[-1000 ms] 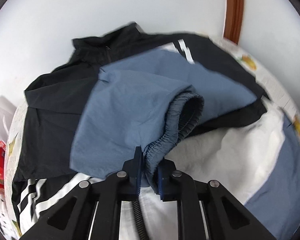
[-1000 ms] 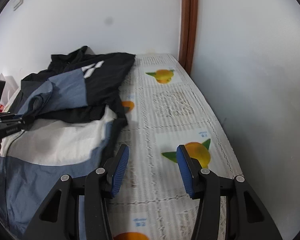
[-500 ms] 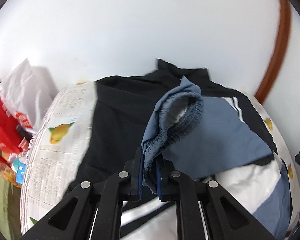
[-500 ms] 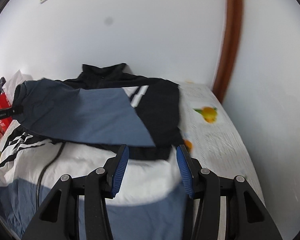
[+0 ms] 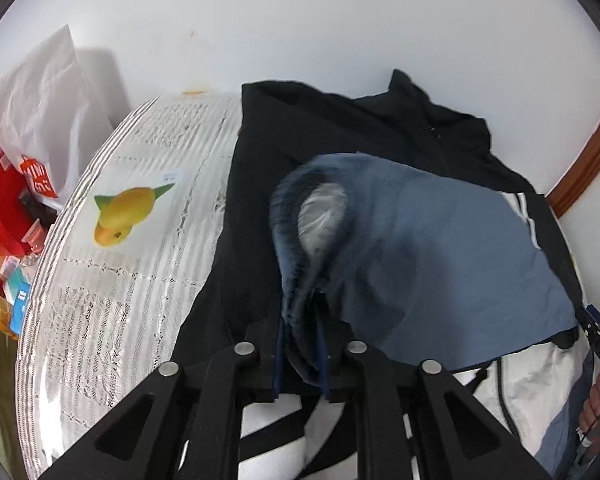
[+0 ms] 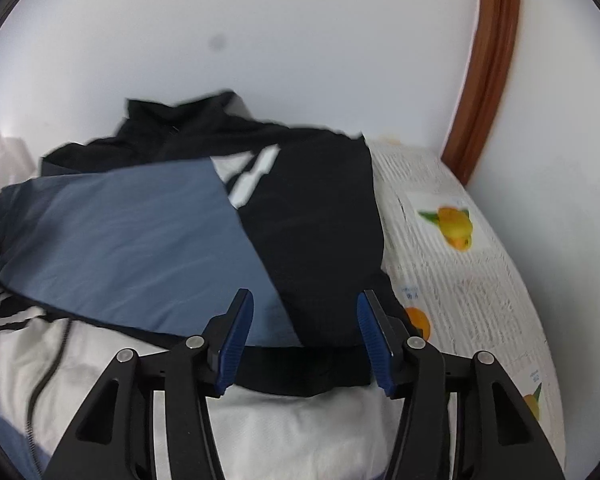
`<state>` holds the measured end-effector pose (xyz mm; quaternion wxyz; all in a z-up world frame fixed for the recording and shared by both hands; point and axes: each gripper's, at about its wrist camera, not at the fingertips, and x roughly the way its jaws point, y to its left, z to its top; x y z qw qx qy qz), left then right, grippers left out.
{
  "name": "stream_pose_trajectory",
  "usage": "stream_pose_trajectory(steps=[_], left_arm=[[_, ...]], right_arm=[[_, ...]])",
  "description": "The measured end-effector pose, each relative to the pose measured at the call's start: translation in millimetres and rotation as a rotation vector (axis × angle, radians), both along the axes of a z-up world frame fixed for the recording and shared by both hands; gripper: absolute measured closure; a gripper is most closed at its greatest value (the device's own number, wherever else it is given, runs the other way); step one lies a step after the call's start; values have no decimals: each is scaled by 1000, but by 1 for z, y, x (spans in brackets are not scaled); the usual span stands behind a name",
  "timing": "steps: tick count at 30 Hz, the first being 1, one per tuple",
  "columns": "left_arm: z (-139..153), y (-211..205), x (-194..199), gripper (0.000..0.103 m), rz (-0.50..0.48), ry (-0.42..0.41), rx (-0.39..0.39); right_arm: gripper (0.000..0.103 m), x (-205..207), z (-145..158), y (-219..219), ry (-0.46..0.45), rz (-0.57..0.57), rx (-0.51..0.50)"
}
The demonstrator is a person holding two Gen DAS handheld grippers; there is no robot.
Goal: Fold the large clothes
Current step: 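Lay the blue sleeve flat along the jacket body and open the left tool, then grasp the jacket hem with the left tool while the right tool grasps the hem too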
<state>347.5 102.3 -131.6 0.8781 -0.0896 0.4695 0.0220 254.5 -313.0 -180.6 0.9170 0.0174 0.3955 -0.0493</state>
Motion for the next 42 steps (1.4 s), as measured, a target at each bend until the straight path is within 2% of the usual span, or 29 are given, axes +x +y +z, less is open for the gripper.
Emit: stream_pose_trajectory(steps=[3,6,12,15,18,22,24,26,28,30,32,37,42], left_arm=[[-1,1,-1,73,25,-5,44],[3,3,-4,73,29,-13,52],[24,-1,-27,73,16,-66,95],[37,-3,-46,73,-2,-98,89],[49,-4,-69,73,1,-117,98],[59,-2,-103,73,-15,-131,65],[59,-1,-117,73,-12,-129,71],[58,0,-134,73,-13,-122,74],[54,5,-150,68,-2,-109,69],[49,10,-164,47,8,-96,54],[42,16,-179,43,20,-86,27],[18,25,-206,43,23,-17,3],[-3,27,-226,41,15,28,-1]], right_arm=[[47,8,-18,-9,52,-57,-8],[46,9,-23,-14,73,-89,-24],[45,-25,11,-14,13,-85,-14],[45,-50,29,-15,-22,-71,-9],[45,-78,41,-24,-55,-105,-14],[45,-108,42,-44,-9,-120,53],[45,-124,38,-52,-2,-131,57],[45,-144,33,-57,2,-145,42],[45,-161,27,-62,12,-144,59],[43,-176,18,-65,23,-139,88],[36,-188,8,-67,38,-135,104],[34,-210,-18,-63,75,-117,125],[34,-218,-36,-55,76,-99,172]])
